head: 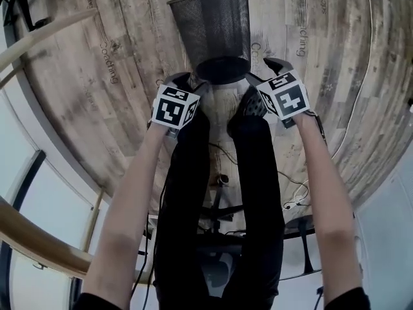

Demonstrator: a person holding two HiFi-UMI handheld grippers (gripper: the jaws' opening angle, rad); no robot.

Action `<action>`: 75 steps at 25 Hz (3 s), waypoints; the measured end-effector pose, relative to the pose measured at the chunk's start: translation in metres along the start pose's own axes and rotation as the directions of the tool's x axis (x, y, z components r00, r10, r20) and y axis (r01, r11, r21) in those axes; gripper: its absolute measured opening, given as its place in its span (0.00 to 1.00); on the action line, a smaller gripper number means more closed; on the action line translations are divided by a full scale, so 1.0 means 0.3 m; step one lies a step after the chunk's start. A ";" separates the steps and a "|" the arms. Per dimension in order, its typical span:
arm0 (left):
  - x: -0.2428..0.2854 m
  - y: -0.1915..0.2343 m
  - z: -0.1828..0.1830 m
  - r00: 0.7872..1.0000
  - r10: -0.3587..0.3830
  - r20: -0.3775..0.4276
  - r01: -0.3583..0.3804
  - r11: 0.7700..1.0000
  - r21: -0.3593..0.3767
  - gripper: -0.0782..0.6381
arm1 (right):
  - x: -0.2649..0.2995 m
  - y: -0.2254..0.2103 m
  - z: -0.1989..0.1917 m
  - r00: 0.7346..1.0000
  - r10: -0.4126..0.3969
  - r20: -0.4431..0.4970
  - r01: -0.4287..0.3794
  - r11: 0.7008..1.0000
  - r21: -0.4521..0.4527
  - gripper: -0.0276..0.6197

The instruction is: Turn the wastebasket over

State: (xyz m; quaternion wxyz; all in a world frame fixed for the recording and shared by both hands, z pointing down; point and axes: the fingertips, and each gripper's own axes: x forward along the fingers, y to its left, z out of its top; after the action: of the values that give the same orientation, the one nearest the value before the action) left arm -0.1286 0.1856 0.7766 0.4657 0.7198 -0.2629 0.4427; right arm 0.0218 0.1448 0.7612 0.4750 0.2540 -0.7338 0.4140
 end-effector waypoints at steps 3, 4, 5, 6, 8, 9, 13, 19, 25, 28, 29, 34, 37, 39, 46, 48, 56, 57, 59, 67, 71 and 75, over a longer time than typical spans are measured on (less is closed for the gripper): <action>-0.052 0.026 0.074 0.999 0.001 0.043 -0.001 1.000 -0.018 0.43 | -0.018 0.010 0.091 0.999 -0.010 0.053 0.006 0.996 0.085 0.47; -0.071 0.037 0.098 0.998 0.002 0.058 -0.001 1.000 -0.029 0.43 | -0.018 0.019 0.117 0.997 -0.014 0.070 0.006 0.993 0.121 0.48; -0.089 0.049 0.120 0.997 0.004 0.071 -0.001 0.999 -0.037 0.43 | -0.015 0.031 0.138 0.996 -0.019 0.084 0.006 0.988 0.156 0.49; -0.106 0.064 0.142 0.997 0.007 0.083 -0.003 0.999 -0.042 0.43 | -0.008 0.044 0.157 0.995 -0.025 0.095 0.007 0.982 0.187 0.49; -0.138 0.099 0.188 0.995 0.013 0.102 -0.010 0.999 -0.037 0.43 | 0.018 0.071 0.187 0.994 -0.039 0.106 0.014 0.974 0.226 0.50; -0.153 0.117 0.211 0.994 0.016 0.110 -0.013 0.999 -0.031 0.43 | 0.034 0.084 0.196 0.994 -0.043 0.105 0.017 0.972 0.234 0.51; -0.196 0.173 0.285 0.992 0.013 0.128 -0.012 1.000 -0.011 0.43 | 0.088 0.123 0.203 0.996 -0.037 0.083 0.014 0.966 0.258 0.52; -0.240 0.258 0.381 0.989 0.021 0.145 -0.024 1.000 0.018 0.43 | 0.142 0.168 0.204 0.997 -0.051 0.057 0.034 0.961 0.276 0.52; -0.262 0.309 0.481 0.986 0.023 0.163 -0.032 0.998 0.053 0.43 | 0.180 0.209 0.220 0.999 -0.036 0.036 0.025 0.966 0.259 0.53; -0.274 0.336 0.524 0.984 0.030 0.175 -0.043 0.997 0.070 0.43 | 0.200 0.238 0.233 0.999 -0.026 0.044 0.014 0.970 0.243 0.54; -0.278 0.344 0.535 0.984 0.031 0.178 -0.045 0.996 0.076 0.43 | 0.203 0.242 0.235 0.999 -0.028 0.047 0.016 0.970 0.242 0.54; -0.297 0.379 0.583 0.983 0.033 0.182 -0.055 0.992 0.114 0.43 | 0.204 0.240 0.232 0.999 -0.019 0.034 0.010 0.969 0.245 0.54; -0.296 0.390 0.624 0.983 0.027 0.181 -0.057 0.984 0.166 0.43 | 0.206 0.241 0.237 1.000 -0.014 0.025 0.007 0.970 0.243 0.55; -0.285 0.387 0.650 0.986 0.011 0.169 -0.047 0.976 0.212 0.43 | 0.206 0.240 0.238 1.000 -0.012 0.024 0.006 0.970 0.242 0.55; -0.211 0.364 0.689 0.997 -0.016 0.072 -0.016 0.905 0.425 0.37 | 0.212 0.249 0.253 1.000 -0.001 0.018 -0.003 0.974 0.225 0.55; -0.195 0.360 0.693 0.998 -0.029 0.056 0.000 0.893 0.450 0.35 | 0.211 0.244 0.253 1.000 0.002 0.017 -0.006 0.974 0.226 0.55; -0.192 0.346 0.695 0.996 -0.087 0.019 0.069 0.891 0.449 0.29 | 0.210 0.237 0.253 1.000 0.016 0.005 -0.017 0.973 0.229 0.55; -0.192 0.346 0.696 0.996 -0.092 0.018 0.075 0.891 0.448 0.29 | 0.210 0.237 0.253 1.000 0.017 0.006 -0.018 0.973 0.229 0.55; -0.194 0.343 0.698 0.995 -0.102 0.012 0.086 0.890 0.449 0.27 | 0.210 0.236 0.250 1.000 0.025 0.005 -0.026 0.973 0.230 0.55; -0.198 0.315 0.654 0.974 -0.171 -0.146 0.221 0.851 0.477 0.19 | 0.192 0.217 0.199 0.998 0.057 0.011 -0.058 0.974 0.219 0.55; -0.192 0.306 0.643 0.959 -0.210 -0.191 0.275 0.852 0.445 0.19 | 0.193 0.222 0.186 0.998 0.060 0.019 -0.063 0.975 0.215 0.55; -0.193 0.302 0.631 0.948 -0.212 -0.239 0.304 0.831 0.465 0.19 | 0.194 0.232 0.188 0.998 0.063 0.014 -0.065 0.983 0.171 0.55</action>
State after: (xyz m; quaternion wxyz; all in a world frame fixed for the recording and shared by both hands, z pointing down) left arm -0.1533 -0.0261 0.7321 0.3421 0.8017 0.0021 0.4902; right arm -0.0834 0.1347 0.7768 0.4348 0.2718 -0.7054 0.4894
